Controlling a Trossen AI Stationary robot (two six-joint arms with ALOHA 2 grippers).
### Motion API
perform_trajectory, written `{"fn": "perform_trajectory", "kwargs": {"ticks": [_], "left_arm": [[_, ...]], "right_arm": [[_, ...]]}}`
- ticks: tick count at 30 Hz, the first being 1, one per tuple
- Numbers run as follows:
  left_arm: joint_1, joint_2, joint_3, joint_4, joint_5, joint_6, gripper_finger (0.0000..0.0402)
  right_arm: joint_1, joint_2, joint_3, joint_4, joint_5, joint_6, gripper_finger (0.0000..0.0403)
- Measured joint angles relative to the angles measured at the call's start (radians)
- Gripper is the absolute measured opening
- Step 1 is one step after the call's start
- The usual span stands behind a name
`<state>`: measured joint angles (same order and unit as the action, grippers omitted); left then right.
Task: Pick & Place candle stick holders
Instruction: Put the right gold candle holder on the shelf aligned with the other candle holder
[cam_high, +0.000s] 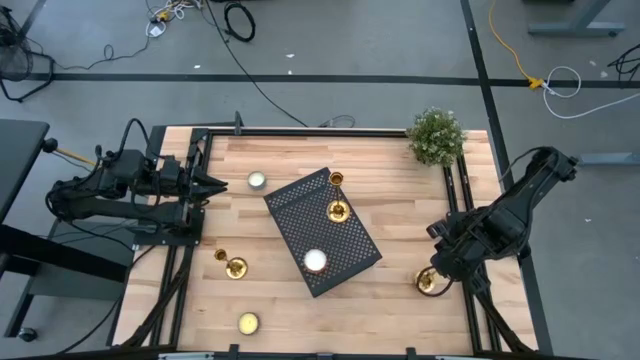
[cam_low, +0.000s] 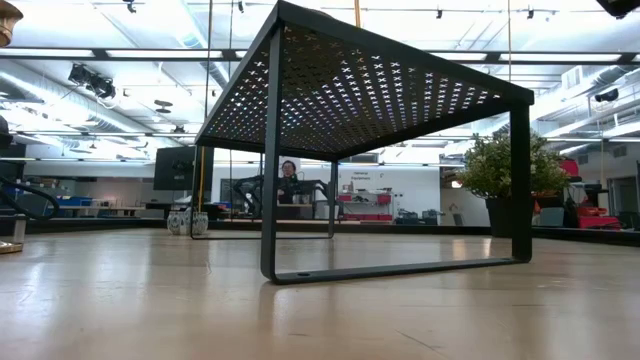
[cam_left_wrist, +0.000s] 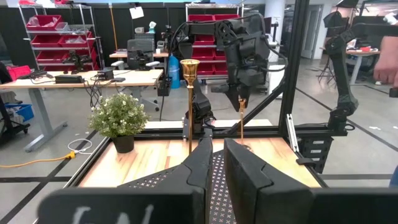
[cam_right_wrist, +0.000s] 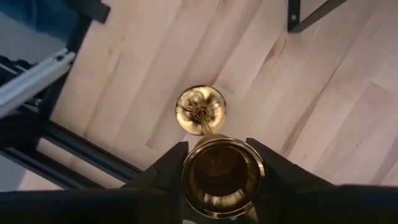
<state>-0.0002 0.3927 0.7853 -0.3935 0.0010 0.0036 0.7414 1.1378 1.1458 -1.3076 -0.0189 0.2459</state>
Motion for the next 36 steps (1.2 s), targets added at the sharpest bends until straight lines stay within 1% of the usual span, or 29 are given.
{"fn": "perform_trajectory", "kwargs": {"ticks": [5, 10, 15, 19, 24, 26, 30, 34, 36], "left_arm": [[0.0, 0.0, 0.0, 0.0, 0.0, 0.0, 0.0046], [0.0, 0.0, 0.0, 0.0, 0.0, 0.0, 0.0046], [0.0, 0.0, 0.0, 0.0, 0.0, 0.0, 0.0046], [0.0, 0.0, 0.0, 0.0, 0.0, 0.0, 0.0046], [0.0, 0.0, 0.0, 0.0, 0.0, 0.0, 0.0046], [0.0, 0.0, 0.0, 0.0, 0.0, 0.0, 0.0046], [0.0, 0.0, 0.0, 0.0, 0.0, 0.0, 0.0046], [0.0, 0.0, 0.0, 0.0, 0.0, 0.0, 0.0046], [0.0, 0.0, 0.0, 0.0, 0.0, 0.0, 0.0046]], "right_arm": [[-0.029, 0.0, 0.065, -0.048, -0.001, -0.012, 0.0131], [-0.064, 0.017, 0.147, -0.116, 0.0, -0.029, 0.0147], [-0.104, 0.053, 0.234, -0.175, 0.0, -0.08, 0.0131], [-0.136, 0.083, 0.289, -0.196, 0.001, -0.123, 0.0131], [-0.169, 0.122, 0.358, -0.232, 0.002, -0.169, 0.0151], [-0.182, 0.136, 0.389, -0.247, 0.003, -0.182, 0.0149], [-0.215, 0.164, 0.448, -0.265, 0.002, -0.204, 0.0131], [-0.245, 0.185, 0.504, -0.263, 0.003, -0.206, 0.013], [-0.259, 0.199, 0.53, -0.264, 0.001, -0.208, 0.0138]]}}
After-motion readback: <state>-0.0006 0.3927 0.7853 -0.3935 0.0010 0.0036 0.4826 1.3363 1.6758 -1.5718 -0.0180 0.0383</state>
